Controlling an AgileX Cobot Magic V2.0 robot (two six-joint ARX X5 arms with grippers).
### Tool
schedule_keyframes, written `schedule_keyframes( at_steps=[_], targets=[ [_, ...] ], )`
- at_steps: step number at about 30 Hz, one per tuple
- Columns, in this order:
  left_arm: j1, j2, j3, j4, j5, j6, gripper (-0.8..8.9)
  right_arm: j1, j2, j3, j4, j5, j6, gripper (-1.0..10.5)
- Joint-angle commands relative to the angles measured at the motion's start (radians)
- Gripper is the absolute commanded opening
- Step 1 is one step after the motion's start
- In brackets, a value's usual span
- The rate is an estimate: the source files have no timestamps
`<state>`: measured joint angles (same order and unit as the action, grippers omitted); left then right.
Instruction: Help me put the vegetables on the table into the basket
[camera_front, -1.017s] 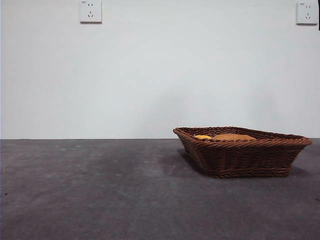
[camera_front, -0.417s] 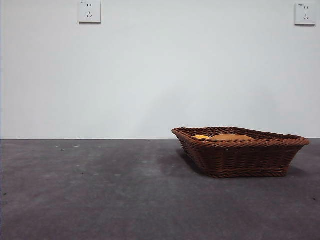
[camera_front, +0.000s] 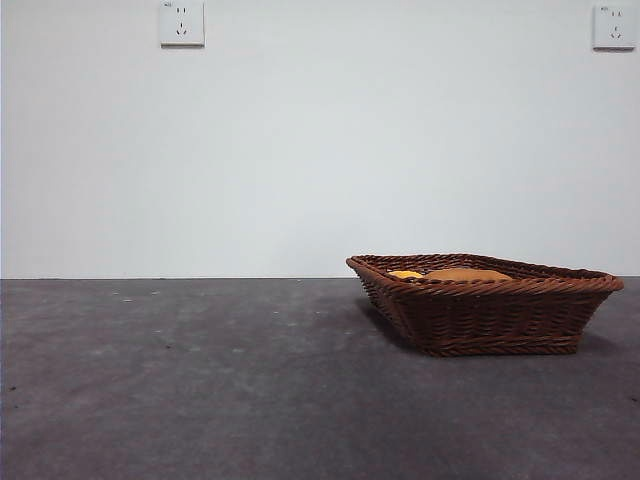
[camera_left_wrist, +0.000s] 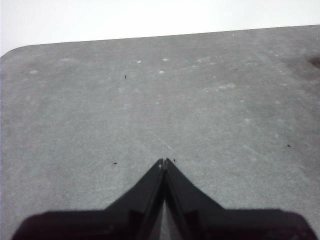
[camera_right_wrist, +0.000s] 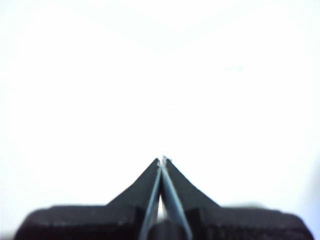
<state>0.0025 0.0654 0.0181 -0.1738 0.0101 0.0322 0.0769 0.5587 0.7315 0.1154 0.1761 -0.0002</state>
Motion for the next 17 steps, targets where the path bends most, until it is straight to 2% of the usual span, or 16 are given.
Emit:
schedule_keyframes(
  at_steps=[1,3,8,14,17],
  targets=[
    [-0.002,0.001,-0.011,0.008,-0.003,-0.006,-0.03,0.000,-0.117,-0.198,0.167,0.007,-0.003,0.0],
    [-0.002,0.001,-0.011,0.008,-0.003,-0.006,-0.03,0.000,-0.215,-0.319,0.220,0.010,-0.003,0.0],
    [-0.002,0.002,-0.011,0.008,-0.003,-0.006,-0.03,0.000,-0.402,-0.536,0.218,0.014,-0.003,0.0],
    [-0.002,0.002,-0.011,0.008,-0.003,-0.006,-0.03,0.000,-0.546,-0.686,0.162,0.014,0.008,0.0],
    [-0.002,0.002,-0.011,0.008,-0.003,-0.006,-0.03,0.000,-0.551,-0.718,0.126,0.015,0.007,0.0]
  ],
)
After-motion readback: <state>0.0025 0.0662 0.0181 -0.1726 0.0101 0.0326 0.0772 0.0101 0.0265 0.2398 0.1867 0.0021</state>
